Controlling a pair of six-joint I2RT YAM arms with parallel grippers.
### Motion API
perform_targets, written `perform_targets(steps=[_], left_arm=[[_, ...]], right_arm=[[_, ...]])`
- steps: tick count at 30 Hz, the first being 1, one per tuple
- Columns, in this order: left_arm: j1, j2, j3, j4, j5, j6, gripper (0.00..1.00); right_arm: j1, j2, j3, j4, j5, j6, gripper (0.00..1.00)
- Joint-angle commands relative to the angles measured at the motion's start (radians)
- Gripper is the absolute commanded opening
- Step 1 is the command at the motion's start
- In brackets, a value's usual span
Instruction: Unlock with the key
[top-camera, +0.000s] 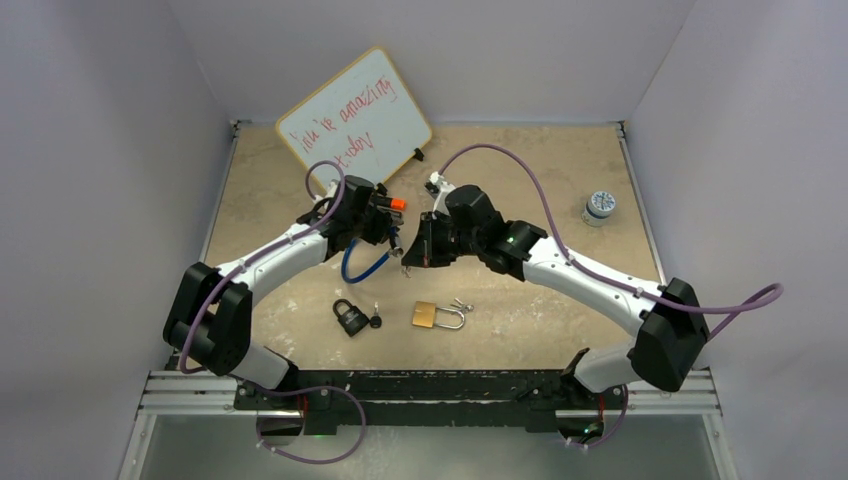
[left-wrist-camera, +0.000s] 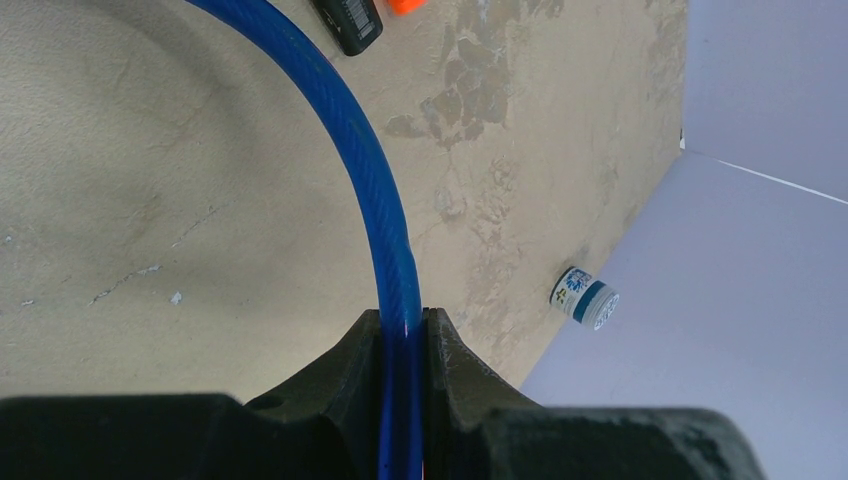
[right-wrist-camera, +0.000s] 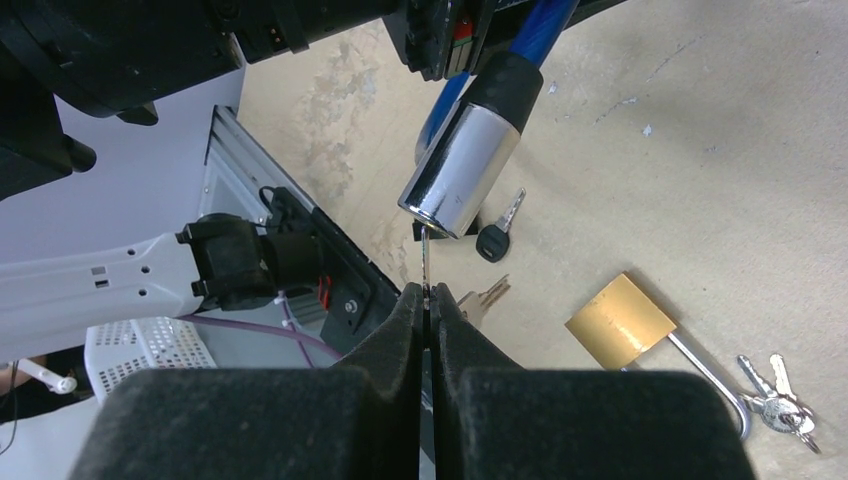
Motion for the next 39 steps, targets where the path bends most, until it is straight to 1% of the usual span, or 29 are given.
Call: perform_targets(steps=[1, 14, 23, 37, 39], left_arm=[[0.011, -0.025, -0.01, 0.006, 0.0, -0.003, 0.0], [0.022, -0.025, -0.021, 0.029, 0.029, 0.009, 0.0], [0.027, -0.026, -0.023, 0.032, 0.033, 0.014, 0.0], [0.03, -0.017, -0.027, 0.051, 0.033, 0.006, 0.0], [0.03, -0.016, -0.028, 0.051, 0.053, 0.004, 0.0]], right_arm=[[0.001, 0.002, 0.046, 0.018, 0.043, 0.013, 0.0], [0.002, -0.017, 0.014, -0.023, 0.064, 0.075, 0.0], [0.0, -0.042, -0.009, -0.018, 0.086, 0.092, 0.0], [0.0, -0.016, 0.013, -0.025, 0.073, 0.097, 0.0], [0.0, -0.011, 0.021, -0.035, 0.078, 0.098, 0.0]])
